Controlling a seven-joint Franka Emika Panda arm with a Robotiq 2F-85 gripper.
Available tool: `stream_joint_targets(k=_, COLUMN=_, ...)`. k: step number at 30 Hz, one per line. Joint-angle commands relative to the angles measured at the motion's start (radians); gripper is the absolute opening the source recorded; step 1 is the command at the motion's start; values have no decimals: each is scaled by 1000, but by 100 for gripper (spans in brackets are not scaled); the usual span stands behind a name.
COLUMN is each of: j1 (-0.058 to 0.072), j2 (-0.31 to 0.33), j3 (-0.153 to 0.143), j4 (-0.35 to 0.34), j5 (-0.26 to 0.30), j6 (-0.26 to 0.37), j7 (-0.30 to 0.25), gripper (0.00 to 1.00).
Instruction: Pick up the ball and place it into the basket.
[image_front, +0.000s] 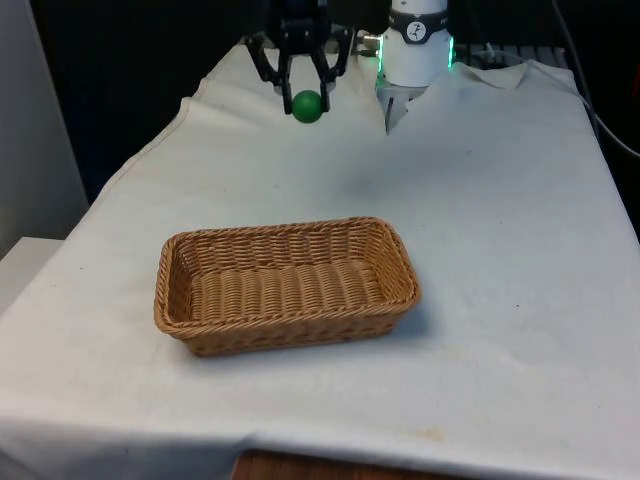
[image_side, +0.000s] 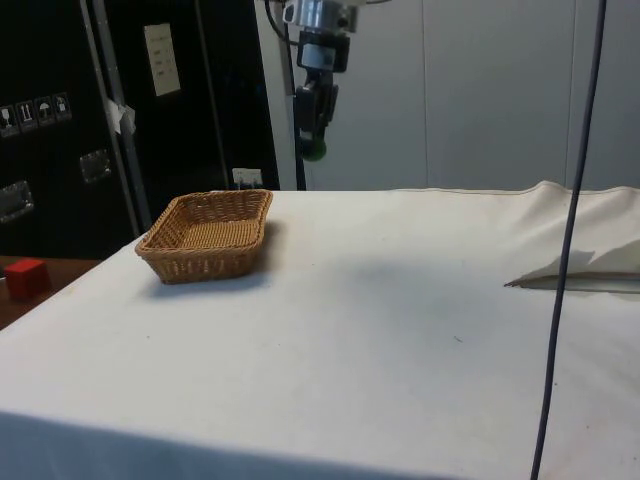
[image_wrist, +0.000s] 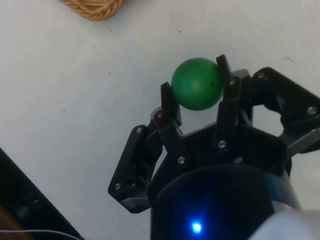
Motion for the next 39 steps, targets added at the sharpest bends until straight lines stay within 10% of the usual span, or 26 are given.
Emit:
stream_joint_targets(k=1, j1=5, j2=6, j3=-3, j4=14, j5=-23, j6=-13, j7=25, gripper=1)
stream_joint_targets(k=39, j1=2, j2=168, j3=97, j4=337, j5=-40, j6=-176, j7=165, gripper=1)
